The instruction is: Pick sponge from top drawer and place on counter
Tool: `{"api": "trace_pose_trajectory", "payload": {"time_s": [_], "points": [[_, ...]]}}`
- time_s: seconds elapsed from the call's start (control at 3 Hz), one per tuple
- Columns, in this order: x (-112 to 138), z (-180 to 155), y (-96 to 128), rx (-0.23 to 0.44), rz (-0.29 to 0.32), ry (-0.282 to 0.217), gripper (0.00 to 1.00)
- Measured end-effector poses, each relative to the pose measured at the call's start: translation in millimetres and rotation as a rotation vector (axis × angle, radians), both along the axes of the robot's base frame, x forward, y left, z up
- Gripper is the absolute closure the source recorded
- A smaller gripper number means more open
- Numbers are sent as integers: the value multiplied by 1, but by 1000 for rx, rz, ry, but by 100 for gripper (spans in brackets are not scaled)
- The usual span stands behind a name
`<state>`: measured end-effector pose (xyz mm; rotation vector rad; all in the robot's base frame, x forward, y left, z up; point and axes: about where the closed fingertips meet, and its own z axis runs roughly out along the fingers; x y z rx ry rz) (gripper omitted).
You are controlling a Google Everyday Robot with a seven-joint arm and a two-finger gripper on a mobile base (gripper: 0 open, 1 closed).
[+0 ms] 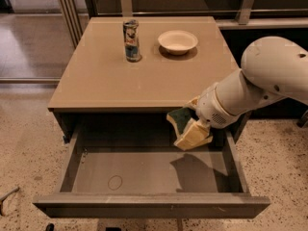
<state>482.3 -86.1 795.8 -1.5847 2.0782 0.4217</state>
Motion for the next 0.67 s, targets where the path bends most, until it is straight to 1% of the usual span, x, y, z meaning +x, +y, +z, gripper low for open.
{"api": "trace_pose_trajectory", "payload": {"time_s": [0.33, 0.67], "points": [[8, 11, 2, -8, -24, -11, 100], [37, 31, -4, -38, -59, -52, 100]]}}
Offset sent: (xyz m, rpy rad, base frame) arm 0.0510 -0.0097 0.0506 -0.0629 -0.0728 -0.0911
